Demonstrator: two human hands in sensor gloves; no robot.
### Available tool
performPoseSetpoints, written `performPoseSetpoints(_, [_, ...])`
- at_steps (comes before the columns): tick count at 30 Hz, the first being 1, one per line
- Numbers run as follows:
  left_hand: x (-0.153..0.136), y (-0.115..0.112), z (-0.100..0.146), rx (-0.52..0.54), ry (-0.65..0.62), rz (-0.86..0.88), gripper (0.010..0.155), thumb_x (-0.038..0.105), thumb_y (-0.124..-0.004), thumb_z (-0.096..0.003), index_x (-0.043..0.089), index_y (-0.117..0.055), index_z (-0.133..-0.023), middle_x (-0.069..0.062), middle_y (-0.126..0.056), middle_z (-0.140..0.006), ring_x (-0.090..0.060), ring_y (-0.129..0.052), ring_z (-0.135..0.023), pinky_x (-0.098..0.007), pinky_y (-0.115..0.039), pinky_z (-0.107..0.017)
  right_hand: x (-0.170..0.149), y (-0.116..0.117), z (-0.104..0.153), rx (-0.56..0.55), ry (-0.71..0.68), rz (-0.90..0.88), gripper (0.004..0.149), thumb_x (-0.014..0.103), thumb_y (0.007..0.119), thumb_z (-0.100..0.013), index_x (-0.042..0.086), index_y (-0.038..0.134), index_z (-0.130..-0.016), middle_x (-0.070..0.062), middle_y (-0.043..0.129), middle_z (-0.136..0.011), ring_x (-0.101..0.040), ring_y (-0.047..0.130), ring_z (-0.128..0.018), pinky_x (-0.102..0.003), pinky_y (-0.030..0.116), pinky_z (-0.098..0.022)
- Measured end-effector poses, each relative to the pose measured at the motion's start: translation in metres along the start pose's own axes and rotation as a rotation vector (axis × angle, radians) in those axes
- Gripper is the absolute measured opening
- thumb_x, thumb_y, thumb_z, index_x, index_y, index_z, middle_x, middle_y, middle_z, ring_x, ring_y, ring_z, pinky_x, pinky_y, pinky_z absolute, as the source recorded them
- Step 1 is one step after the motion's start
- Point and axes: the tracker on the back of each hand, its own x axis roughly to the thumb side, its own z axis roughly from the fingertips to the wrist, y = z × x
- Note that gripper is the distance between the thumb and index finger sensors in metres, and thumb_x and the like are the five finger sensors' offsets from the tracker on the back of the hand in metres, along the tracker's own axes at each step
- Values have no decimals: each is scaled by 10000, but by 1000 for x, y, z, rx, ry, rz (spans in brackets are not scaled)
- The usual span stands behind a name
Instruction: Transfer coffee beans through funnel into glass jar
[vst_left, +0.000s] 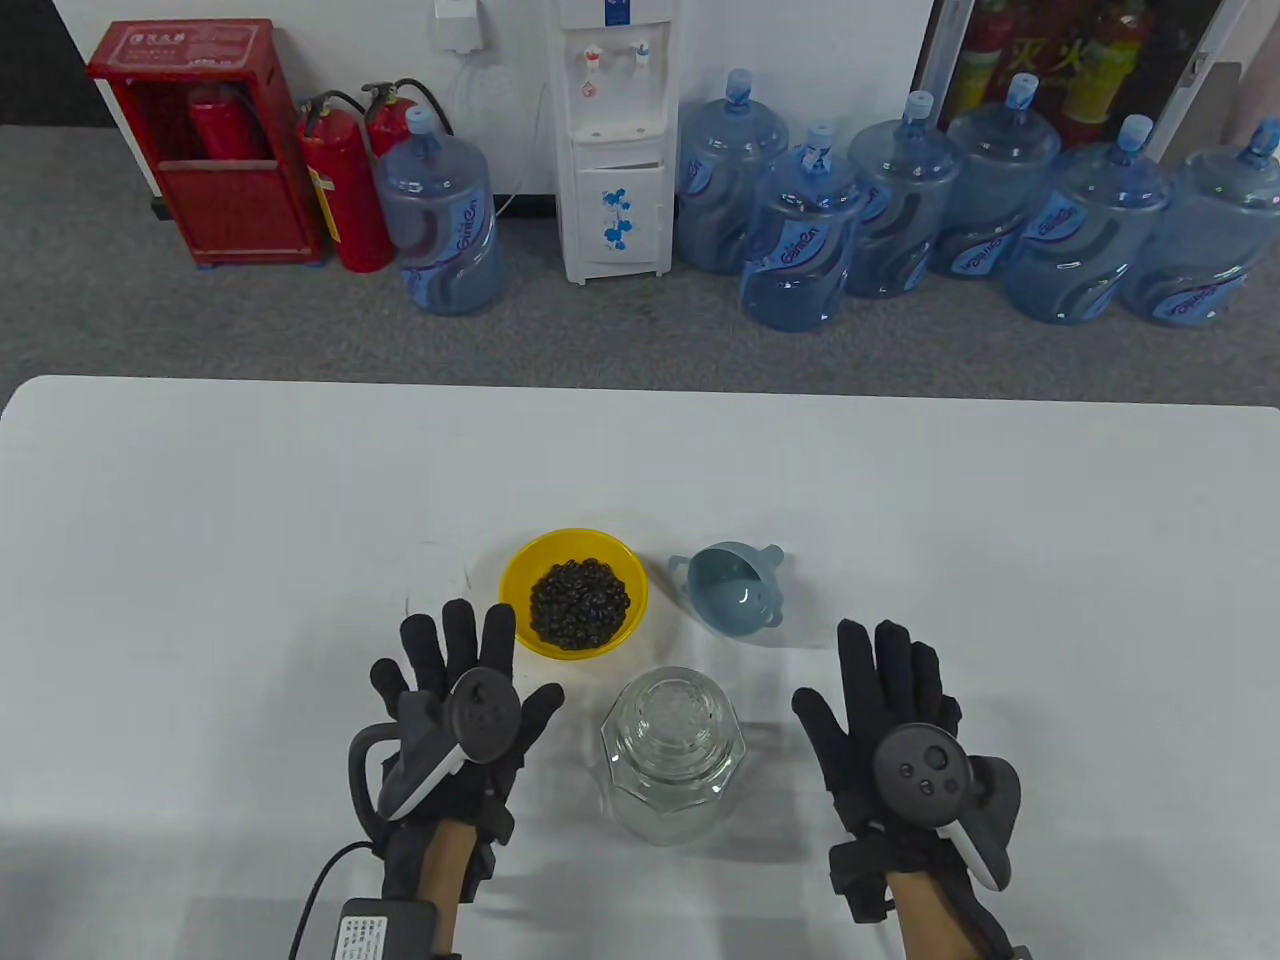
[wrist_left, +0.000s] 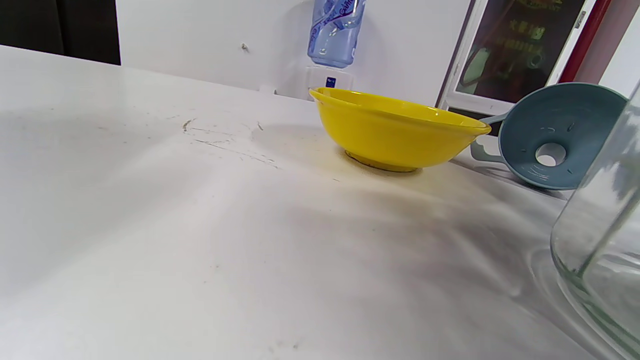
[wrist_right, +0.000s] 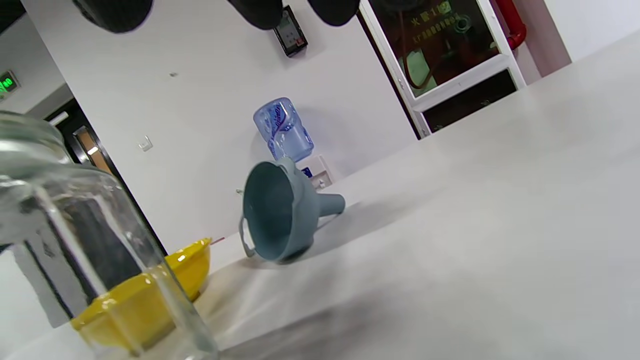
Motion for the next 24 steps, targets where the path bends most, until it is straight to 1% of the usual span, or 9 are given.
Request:
performPoseSetpoints(5, [0,0,-1,-12,-7,2,824,744,-331,-476,360,-31,-1140,-65,44,-1206,-413,125,-1046,-655,-37,-674,28,-11,6,-67,-134,-41,795,703,533,-635,250,355,-1264,-209,275,-1298,-484,301,-1156,-744,314,-744])
performPoseSetpoints(7, [0,1,-1,-10,-9,-1,823,743,-331,-477,360,-30,-1140,-64,43,-1206,-412,124,-1047,-654,-37,-675,52,-17,10,-90,-243,-36,800,708,558,-629,249,389,-1262,-196,313,-1302,-472,355,-1159,-733,343,-757])
performPoseSetpoints(10, [1,0,-1,-13,-15,3,824,744,-333,-476,360,-31,-1140,-65,41,-1207,-412,123,-1048,-654,-36,-674,85,-17,14,-68,-383,37,800,709,614,-615,259,443,-1255,-153,316,-1316,-440,361,-1175,-722,355,-774])
performPoseSetpoints(12, [1,-1,-1,-21,-15,-1,824,743,-334,-478,359,-31,-1140,-64,41,-1207,-412,123,-1048,-654,-36,-675,107,-11,15,-2,-445,143,803,715,652,-601,285,460,-1251,-122,342,-1323,-413,402,-1178,-719,357,-783])
performPoseSetpoints(14, [1,-2,-2,-32,-17,-4,823,744,-332,-478,360,-28,-1140,-66,43,-1207,-412,124,-1047,-654,-36,-674,123,-3,14,52,-479,248,811,724,681,-583,303,475,-1245,-111,390,-1320,-381,476,-1156,-711,370,-789])
performPoseSetpoints(16, [1,-2,-2,-36,-18,2,824,743,-334,-478,358,-27,-1140,-67,42,-1207,-413,124,-1047,-654,-35,-673,133,3,12,41,-492,319,817,727,707,-569,311,491,-1238,-105,466,-1301,-350,569,-1102,-702,400,-786])
performPoseSetpoints(19, [0,-2,-2,-40,-18,11,827,743,-334,-478,355,-26,-1140,-69,42,-1207,-414,124,-1047,-655,-34,-672,142,11,7,78,-483,403,816,728,725,-562,312,514,-1231,-108,553,-1263,-318,661,-1019,-689,435,-782])
performPoseSetpoints(21, [0,-2,-2,-40,-18,16,826,743,-335,-479,355,-27,-1140,-69,40,-1208,-415,122,-1047,-654,-35,-673,145,13,4,94,-466,409,807,720,730,-564,311,524,-1227,-121,561,-1245,-319,693,-968,-680,452,-778])
performPoseSetpoints(24, [0,-2,-2,-45,-18,16,827,742,-336,-479,352,-28,-1140,-71,39,-1209,-414,121,-1049,-655,-34,-672,146,12,-2,111,-441,359,770,684,750,-575,282,572,-1207,-156,619,-1199,-336,763,-889,-646,536,-761])
